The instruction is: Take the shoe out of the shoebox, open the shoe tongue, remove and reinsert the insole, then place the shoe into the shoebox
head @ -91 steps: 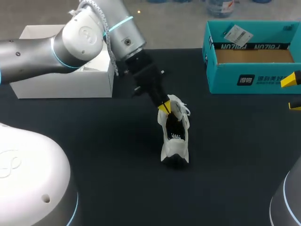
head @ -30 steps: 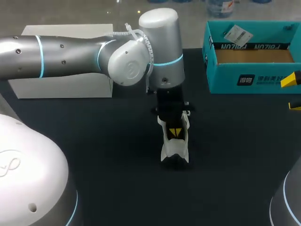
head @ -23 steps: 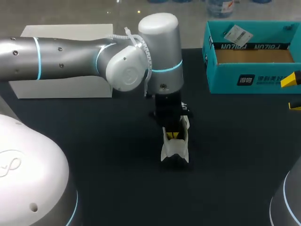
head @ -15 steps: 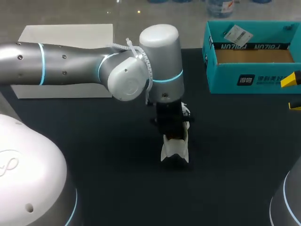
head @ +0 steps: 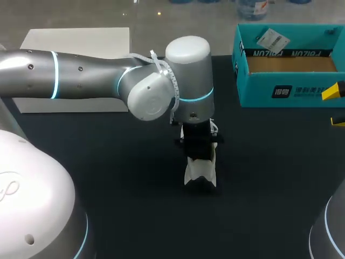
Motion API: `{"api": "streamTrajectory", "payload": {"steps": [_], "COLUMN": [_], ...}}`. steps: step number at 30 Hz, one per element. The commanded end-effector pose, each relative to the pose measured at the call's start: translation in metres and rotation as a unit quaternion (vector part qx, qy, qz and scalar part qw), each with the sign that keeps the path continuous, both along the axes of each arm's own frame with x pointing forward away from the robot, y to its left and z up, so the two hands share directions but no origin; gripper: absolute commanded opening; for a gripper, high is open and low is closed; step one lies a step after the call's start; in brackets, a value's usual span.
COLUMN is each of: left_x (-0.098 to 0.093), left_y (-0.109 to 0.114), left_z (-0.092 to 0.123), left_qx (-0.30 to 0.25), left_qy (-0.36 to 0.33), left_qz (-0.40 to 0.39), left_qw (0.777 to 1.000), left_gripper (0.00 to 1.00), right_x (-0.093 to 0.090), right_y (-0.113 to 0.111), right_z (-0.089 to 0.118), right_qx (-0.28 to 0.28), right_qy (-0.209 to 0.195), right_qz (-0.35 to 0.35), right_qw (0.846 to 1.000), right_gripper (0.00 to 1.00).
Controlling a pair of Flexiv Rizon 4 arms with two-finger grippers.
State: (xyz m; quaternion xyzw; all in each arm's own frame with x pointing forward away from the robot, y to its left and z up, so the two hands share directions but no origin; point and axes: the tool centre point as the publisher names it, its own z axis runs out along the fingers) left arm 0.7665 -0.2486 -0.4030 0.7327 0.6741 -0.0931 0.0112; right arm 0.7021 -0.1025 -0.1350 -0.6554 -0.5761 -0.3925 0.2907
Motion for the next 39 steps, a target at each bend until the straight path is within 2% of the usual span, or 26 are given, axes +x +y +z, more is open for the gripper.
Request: {"api": "streamTrajectory", "payload": {"steps": [1, 5, 8, 13, 15, 16, 19, 23, 34, 39], "left_x": [0.006, 0.008, 0.007, 0.001, 0.003, 0.002, -0.001, -0.002, 0.011, 0.022], "left_y": [0.005, 0.006, 0.004, -0.002, 0.000, 0.000, 0.000, 0.002, 0.011, 0.006], "left_z": [0.027, 0.037, 0.035, 0.016, 0.003, -0.001, -0.004, 0.005, 0.057, 0.062], "left_qx": [0.003, 0.003, -0.004, -0.010, 0.008, 0.007, 0.012, 0.016, 0.013, 0.007], "left_qy": [-0.012, -0.025, -0.027, -0.016, -0.037, -0.024, -0.025, -0.024, -0.066, -0.090], "left_qz": [0.010, 0.008, 0.010, 0.014, 0.008, 0.013, 0.013, 0.014, 0.010, 0.000], "left_qw": [1.000, 1.000, 1.000, 1.000, 0.999, 1.000, 1.000, 0.999, 0.998, 0.996], "left_gripper": [0.00, 0.00, 0.00, 0.00, 0.00, 0.00, 0.00, 0.00, 0.00, 0.00], "right_x": [-0.001, -0.001, -0.001, -0.001, -0.001, -0.001, -0.001, -0.001, -0.001, -0.001], "right_y": [0.000, 0.000, 0.000, 0.000, 0.000, 0.000, 0.000, 0.000, 0.000, 0.000], "right_z": [0.000, 0.000, 0.000, 0.000, 0.000, 0.000, 0.000, 0.000, 0.000, 0.000], "right_qx": [-0.001, -0.001, -0.001, -0.001, -0.001, -0.001, -0.001, -0.001, -0.001, -0.001], "right_qy": [0.000, 0.000, 0.000, 0.000, 0.000, 0.000, 0.000, 0.000, 0.000, 0.000], "right_qz": [-0.001, -0.001, -0.001, -0.001, -0.001, -0.001, -0.001, -0.001, -0.001, -0.001], "right_qw": [1.000, 1.000, 1.000, 1.000, 1.000, 1.000, 1.000, 1.000, 1.000, 1.000], "right_gripper": [1.00, 1.00, 1.00, 1.00, 1.00, 1.00, 1.00, 1.00, 1.00, 1.00]}}
